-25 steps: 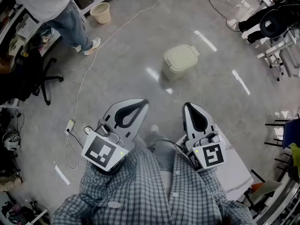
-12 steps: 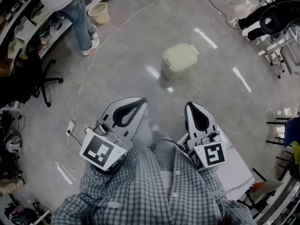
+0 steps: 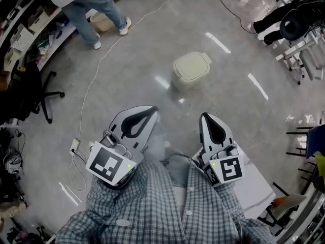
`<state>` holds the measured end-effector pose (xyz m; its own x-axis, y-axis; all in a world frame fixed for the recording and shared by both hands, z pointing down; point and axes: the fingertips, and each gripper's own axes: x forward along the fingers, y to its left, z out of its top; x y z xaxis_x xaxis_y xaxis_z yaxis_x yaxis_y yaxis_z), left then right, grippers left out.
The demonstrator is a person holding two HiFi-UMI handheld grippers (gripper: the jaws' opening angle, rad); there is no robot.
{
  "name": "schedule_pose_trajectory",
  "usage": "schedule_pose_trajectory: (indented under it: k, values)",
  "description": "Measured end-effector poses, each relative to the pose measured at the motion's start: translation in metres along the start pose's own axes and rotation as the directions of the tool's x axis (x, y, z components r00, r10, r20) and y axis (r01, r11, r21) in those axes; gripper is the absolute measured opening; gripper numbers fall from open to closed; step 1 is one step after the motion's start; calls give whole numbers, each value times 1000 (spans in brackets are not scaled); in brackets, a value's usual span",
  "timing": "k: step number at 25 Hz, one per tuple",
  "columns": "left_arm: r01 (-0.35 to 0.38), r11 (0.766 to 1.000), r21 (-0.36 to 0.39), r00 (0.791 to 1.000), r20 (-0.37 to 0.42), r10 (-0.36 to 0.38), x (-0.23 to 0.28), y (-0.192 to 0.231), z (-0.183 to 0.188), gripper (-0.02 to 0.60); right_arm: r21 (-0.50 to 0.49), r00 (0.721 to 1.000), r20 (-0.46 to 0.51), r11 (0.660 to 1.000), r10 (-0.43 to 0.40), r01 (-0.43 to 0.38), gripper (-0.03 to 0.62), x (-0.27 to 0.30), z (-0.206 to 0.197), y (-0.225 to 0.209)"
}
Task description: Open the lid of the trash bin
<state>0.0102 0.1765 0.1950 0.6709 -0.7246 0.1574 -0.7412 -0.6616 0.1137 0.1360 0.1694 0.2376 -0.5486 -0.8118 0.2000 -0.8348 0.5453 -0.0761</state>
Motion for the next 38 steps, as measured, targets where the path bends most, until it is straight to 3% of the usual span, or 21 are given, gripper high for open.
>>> schedule_pose_trajectory:
  k: [3,11,30,38]
  values:
    - [28,1000,3,998,59,-28,12,8,9,5,-15,1000,-7,1000,-10,10,18,12,3,-5]
    - [70,997,-20,998,-1,-70,51,37,8,5,-28,999,-28,999,-42,41,18,46,10,-31]
    - [165,985,-51,986,8,-165,125,151,30,5,-22,989,-82,992,-123,122,18,161,34,-60]
    - [164,983,-83,986,-23,-166,135,180,18,5,-3,989,-112,995,-97,98,18,194,26,-49]
